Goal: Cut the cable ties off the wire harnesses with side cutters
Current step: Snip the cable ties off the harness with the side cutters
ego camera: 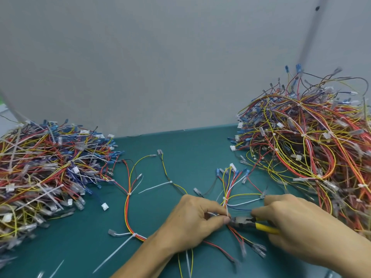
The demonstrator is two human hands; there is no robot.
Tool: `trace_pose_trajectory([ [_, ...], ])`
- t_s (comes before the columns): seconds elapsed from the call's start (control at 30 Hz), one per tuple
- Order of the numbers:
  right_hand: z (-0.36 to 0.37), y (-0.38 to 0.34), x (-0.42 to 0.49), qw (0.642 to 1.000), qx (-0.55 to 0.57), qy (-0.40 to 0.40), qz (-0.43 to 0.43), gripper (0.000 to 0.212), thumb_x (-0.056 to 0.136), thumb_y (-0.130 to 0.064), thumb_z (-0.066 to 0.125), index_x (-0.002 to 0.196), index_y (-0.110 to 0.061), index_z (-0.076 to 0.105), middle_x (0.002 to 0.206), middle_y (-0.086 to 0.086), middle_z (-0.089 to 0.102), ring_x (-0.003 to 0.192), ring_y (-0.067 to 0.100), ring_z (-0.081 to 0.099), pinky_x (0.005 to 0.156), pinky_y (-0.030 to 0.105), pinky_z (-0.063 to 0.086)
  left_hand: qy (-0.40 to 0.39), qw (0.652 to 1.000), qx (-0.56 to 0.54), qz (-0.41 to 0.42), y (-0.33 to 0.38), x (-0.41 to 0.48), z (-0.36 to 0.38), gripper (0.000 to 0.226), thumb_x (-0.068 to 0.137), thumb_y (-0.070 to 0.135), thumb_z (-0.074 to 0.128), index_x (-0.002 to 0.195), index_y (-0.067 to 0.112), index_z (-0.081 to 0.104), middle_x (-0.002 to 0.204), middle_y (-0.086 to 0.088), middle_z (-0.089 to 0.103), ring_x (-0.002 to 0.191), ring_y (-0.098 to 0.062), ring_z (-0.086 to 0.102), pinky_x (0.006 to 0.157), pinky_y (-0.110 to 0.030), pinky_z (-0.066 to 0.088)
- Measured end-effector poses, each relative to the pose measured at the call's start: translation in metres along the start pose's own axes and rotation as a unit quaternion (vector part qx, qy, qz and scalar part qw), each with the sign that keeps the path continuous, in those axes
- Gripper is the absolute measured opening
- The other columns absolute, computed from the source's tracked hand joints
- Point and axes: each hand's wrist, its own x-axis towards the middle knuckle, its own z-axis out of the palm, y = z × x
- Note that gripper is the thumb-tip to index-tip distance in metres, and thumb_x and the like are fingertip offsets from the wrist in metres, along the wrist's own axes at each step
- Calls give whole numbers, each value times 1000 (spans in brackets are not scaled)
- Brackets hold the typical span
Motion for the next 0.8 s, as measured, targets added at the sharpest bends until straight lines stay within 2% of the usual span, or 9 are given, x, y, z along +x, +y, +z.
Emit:
trace_pose_trajectory([
  [0.07,1,-1,0,1000,-1,0,4,12,81,-34,48,92,-32,43,91,-10,39,98,17,54,70,31,40,9,1000,-9,-5,1,0,-1,8,85,23,68,81,20,74,41,11,39,43,-7,30,47,-12,22],
  [0.17,-1,-1,-1,1000,4,-7,10,10,81,-35,48,88,-33,41,90,-11,39,97,16,54,68,30,39,26,999,-22,-23,0,0,-3,7,85,24,69,80,21,74,42,6,28,45,-10,23,46,-17,20],
  [0.4,-1,-7,-1,999,-34,-1,20,9,84,-37,44,86,-35,36,89,-10,35,101,19,55,66,30,33,41,998,-24,-36,1,1,-2,8,84,24,70,77,22,74,41,4,26,46,-12,22,46,-17,21],
  [0.5,-1,-10,-1,998,-63,12,22,7,87,-37,43,92,-33,42,88,-9,32,101,22,57,65,30,31,42,998,-22,-38,1,1,-2,9,84,25,70,77,21,73,41,4,27,44,-11,23,46,-16,21],
  [0.6,-1,-12,-1,996,-82,24,24,15,89,-36,41,102,-31,47,88,-8,32,101,23,58,65,30,31,43,998,-20,-39,2,1,-1,10,84,25,70,76,20,73,41,4,27,44,-11,23,45,-16,21],
  [0.8,0,-12,0,995,-92,26,21,12,89,-33,41,100,-30,46,87,-8,32,101,23,58,65,31,31,43,998,-22,-44,1,2,0,10,83,24,70,75,20,73,40,4,26,44,-12,22,45,-16,20],
])
